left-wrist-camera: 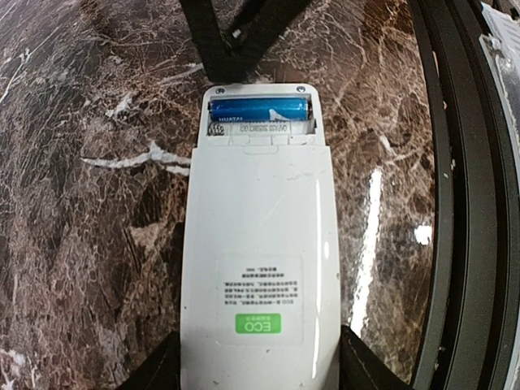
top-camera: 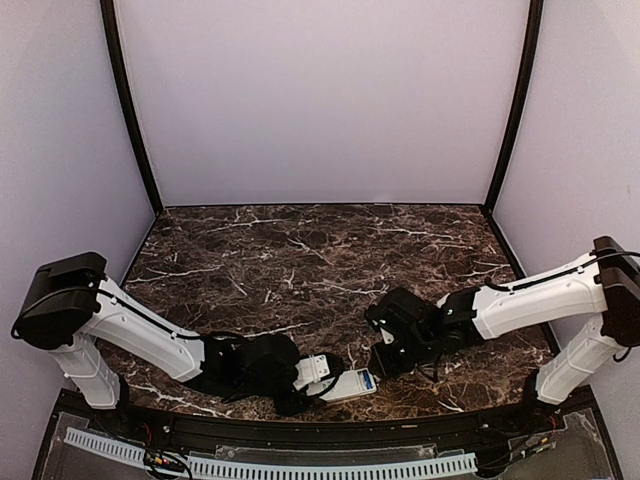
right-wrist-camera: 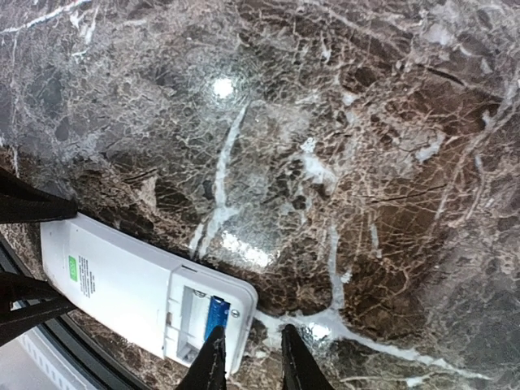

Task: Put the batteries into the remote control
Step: Press the battery in the battery compartment, then pick up the battery from the center of the board.

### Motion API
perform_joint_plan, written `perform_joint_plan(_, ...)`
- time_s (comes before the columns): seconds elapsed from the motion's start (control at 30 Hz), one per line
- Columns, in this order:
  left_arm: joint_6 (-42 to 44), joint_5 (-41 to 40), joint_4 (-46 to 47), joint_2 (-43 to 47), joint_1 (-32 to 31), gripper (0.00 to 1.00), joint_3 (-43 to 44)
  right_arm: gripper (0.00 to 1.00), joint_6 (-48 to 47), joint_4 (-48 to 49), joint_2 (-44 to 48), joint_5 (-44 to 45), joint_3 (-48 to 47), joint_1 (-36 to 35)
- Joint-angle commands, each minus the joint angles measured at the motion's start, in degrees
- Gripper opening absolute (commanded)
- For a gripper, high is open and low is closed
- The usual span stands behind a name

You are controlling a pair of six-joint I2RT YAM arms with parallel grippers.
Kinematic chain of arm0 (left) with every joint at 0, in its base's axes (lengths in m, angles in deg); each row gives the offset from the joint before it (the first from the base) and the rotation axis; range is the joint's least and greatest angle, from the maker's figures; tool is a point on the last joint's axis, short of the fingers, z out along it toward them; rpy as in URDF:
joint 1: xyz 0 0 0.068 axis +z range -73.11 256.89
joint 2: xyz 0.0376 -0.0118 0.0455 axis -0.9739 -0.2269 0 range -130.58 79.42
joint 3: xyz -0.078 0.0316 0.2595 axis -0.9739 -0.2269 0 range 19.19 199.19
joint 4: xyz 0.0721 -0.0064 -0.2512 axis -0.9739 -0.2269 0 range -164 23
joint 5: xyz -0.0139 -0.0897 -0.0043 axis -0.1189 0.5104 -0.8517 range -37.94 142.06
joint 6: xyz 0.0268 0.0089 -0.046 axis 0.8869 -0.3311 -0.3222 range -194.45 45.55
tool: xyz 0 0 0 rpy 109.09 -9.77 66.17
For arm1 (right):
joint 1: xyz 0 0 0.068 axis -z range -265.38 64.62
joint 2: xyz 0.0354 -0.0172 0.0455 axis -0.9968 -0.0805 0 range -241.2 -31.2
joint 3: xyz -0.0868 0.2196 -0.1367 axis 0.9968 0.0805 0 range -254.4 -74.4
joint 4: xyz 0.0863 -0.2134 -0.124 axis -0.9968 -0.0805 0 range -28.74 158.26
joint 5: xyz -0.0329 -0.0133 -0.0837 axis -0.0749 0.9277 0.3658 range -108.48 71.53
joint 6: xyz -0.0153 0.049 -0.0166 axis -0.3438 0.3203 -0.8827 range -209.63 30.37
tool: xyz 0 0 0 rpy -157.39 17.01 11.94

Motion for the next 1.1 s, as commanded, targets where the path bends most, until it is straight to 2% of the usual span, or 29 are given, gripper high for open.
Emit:
perform_joint_plan(0.0, 3.1, -1.0, -14.8, 4.8, 0.4, 0.68, 0.7, 0.23, -1.2, -4.2, 4.9, 3.7, -2.7, 0.1)
perform_joint_plan(0.03, 3.4, -0.8, -15.3, 5.7, 0.4, 0.71, 1.0, 0.24, -1.4, -4.4, 5.7, 4.0, -2.9, 0.2)
perform_joint_plan(0.13, 3.1, -1.1, -15.8, 9.4, 0.4, 0.96, 1.7, 0.26, -1.8, -5.4, 7.8, 5.1, -3.5, 0.7)
perform_joint_plan(0.33, 0.5, -2.0, -17.6, 14.1, 0.5, 0.99, 4.4, 0.27, -2.4, -7.1, 10.3, 6.7, -4.3, 0.8)
perform_joint_plan(0.47, -7.4, -7.7, -18.2, 17.6, 1.9, 0.99, 6.0, 0.27, -2.3, -7.6, 11.8, 7.4, -4.6, 0.8)
perform_joint_plan(0.53, -18.3, -14.8, -22.3, 19.3, 4.3, 0.98, 6.6, 0.27, -2.2, -7.5, 12.4, 7.7, -4.4, 0.9)
perform_joint_plan(0.57, -30.0, -20.2, -24.8, 20.5, 5.3, 0.96, 7.2, 0.27, -2.2, -7.3, 12.6, 7.8, -4.4, 0.9)
perform_joint_plan(0.6, -36.2, -22.4, -31.7, 21.1, 7.5, 0.95, 7.4, 0.27, -2.3, -7.2, 12.7, 7.8, -4.4, 0.9)
perform_joint_plan(0.63, -49.7, -26.7, -35.1, 22.5, 8.5, 0.93, 7.1, 0.27, -2.4, -7.1, 12.7, 7.6, -4.4, 0.8)
perform_joint_plan(0.67, -56.3, -28.5, -41.6, 23.4, 9.9, 0.93, 6.5, 0.27, -2.5, -7.0, 12.7, 7.4, -4.5, 0.8)
perform_joint_plan(0.7, -66.7, -32.1, -44.3, 25.7, 10.3, 0.92, 4.6, 0.27, -2.7, -6.8, 12.6, 7.2, -4.5, 0.8)
perform_joint_plan(0.73, -71.2, -33.9, -48.5, 26.7, 10.7, 0.91, 3.5, 0.27, -2.9, -6.6, 12.5, 7.0, -4.5, 0.7)
perform_joint_plan(0.8, -87.4, -38.2, -56.2, 30.3, 11.4, 0.90, 0.8, 0.26, -2.9, -6.4, 12.4, 6.8, -4.5, 0.4)
perform_joint_plan(0.87, -97.2, -41.2, -63.5, 33.8, 12.5, 0.87, -0.6, 0.26, -2.7, -6.3, 12.5, 6.7, -4.2, -0.1)
perform_joint_plan(0.93, -103.3, -42.7, -69.4, 35.3, 13.5, 0.87, -1.5, 0.26, -2.3, -6.1, 12.8, 6.7, -3.7, -0.6)
perform_joint_plan(1.07, -106.2, -39.3, -70.7, 36.0, 17.7, 0.92, -4.5, 0.26, -1.3, -4.8, 13.1, 6.8, -2.8, -1.3)
